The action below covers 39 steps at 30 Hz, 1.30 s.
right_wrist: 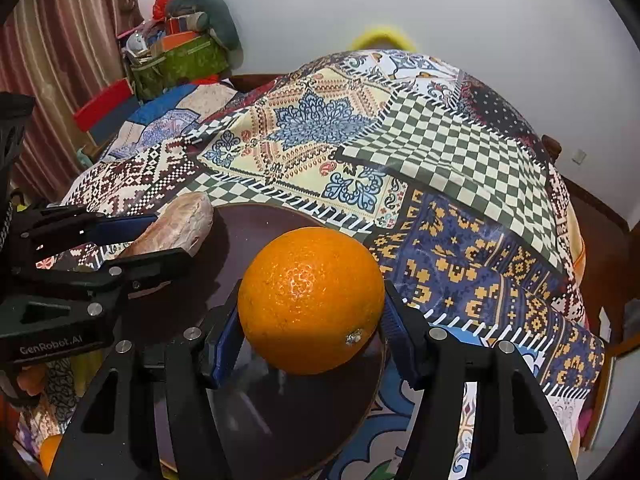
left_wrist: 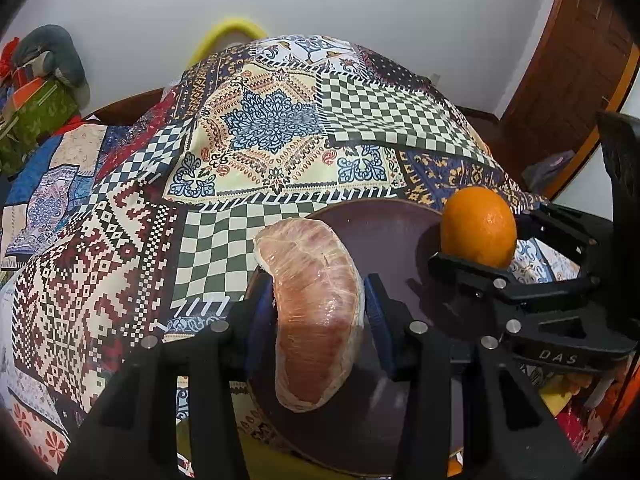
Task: Organize fruits
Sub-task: 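Lower the pomelo segment onto the plate with the left tool while the right tool sets the orange down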
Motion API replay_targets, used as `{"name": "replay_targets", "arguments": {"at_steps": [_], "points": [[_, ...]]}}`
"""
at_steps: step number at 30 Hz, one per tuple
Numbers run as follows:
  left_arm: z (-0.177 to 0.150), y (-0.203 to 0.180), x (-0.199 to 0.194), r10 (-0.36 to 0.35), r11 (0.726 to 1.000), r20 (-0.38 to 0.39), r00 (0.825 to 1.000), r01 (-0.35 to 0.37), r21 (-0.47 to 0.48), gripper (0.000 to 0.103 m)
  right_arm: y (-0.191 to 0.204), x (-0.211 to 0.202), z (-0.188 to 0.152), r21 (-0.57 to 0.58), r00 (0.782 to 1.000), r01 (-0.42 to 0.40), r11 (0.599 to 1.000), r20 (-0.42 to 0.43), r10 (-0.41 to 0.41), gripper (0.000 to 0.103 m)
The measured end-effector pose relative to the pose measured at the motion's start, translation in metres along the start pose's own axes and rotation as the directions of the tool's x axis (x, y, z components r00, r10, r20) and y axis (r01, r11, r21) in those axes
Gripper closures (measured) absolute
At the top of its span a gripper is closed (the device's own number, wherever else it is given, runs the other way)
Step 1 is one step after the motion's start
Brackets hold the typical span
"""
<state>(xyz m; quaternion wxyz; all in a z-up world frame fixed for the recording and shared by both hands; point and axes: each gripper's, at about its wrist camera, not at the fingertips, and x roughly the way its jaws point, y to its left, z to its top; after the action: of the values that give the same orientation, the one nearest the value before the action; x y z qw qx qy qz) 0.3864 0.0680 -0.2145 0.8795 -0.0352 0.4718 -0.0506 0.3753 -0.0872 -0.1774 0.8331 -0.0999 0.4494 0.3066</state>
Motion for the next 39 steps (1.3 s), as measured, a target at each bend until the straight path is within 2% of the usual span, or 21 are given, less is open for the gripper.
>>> {"name": "replay_targets", "arguments": {"at_steps": [9,17,21,27,32,39], "points": [[-0.002,0.000,0.010,-0.009,1.000,-0.032,0.999,0.009,0.000,0.058,0.000,0.008,0.000,-0.015,0.999,0.016,1.000,-0.042,-0.016,0.044],[0.001,-0.006,-0.004,-0.005,1.000,0.009,1.000,0.005,0.020,0.056,-0.005,0.007,-0.002,-0.005,0.998,0.013,1.000,-0.065,-0.013,0.043],[-0.001,-0.005,-0.012,-0.003,1.000,0.016,1.000,0.002,0.014,0.056,-0.002,-0.005,-0.004,-0.004,0.999,-0.009,1.000,-0.040,0.009,0.042],[-0.004,-0.008,-0.032,0.008,1.000,0.044,0.999,-0.009,0.019,0.056,0.010,-0.025,-0.005,-0.040,1.000,0.010,0.999,0.001,-0.010,0.042],[-0.007,-0.013,-0.054,0.015,1.000,0.080,0.997,-0.017,0.024,0.056,0.011,-0.042,-0.009,-0.025,1.000,0.016,1.000,0.026,-0.015,0.042],[-0.016,-0.019,-0.091,0.029,0.999,0.131,0.991,-0.034,0.031,0.049,0.014,-0.074,-0.019,0.000,0.998,0.019,1.000,0.067,-0.019,0.042]]}}
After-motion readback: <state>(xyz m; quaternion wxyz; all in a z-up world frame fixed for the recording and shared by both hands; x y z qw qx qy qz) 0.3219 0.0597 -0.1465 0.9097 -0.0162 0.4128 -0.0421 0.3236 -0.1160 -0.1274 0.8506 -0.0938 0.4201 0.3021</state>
